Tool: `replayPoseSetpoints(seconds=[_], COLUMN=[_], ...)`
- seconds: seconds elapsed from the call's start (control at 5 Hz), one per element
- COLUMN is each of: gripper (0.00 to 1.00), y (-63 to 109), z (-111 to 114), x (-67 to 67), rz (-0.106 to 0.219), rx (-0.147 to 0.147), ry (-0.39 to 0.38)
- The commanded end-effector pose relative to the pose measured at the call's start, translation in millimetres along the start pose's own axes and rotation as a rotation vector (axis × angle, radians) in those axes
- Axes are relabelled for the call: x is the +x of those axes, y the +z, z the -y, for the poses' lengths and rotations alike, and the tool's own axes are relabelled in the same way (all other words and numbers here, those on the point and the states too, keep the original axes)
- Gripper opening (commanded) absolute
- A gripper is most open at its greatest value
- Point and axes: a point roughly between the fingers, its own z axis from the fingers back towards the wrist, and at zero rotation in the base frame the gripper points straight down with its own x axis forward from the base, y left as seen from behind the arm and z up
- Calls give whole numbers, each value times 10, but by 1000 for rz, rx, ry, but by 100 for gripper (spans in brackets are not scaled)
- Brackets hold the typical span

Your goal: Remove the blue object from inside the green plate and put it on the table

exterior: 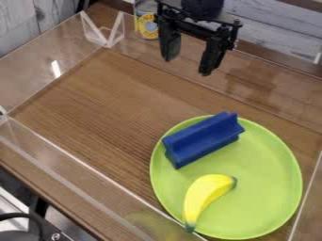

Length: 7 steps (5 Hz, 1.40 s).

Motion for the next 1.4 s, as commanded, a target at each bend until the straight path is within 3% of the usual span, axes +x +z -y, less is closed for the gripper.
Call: replayPoseSetpoints(seconds=[0.0,0.2,0.4,1.2], gripper=[100,100,100,100], y=[-71,-208,-327,-579], z=[84,175,255,419], x=[-114,-227,-255,-283], rz=[-2,7,17,24], rx=[-1,-5,-7,-16], ry=[-42,-88,-117,-183])
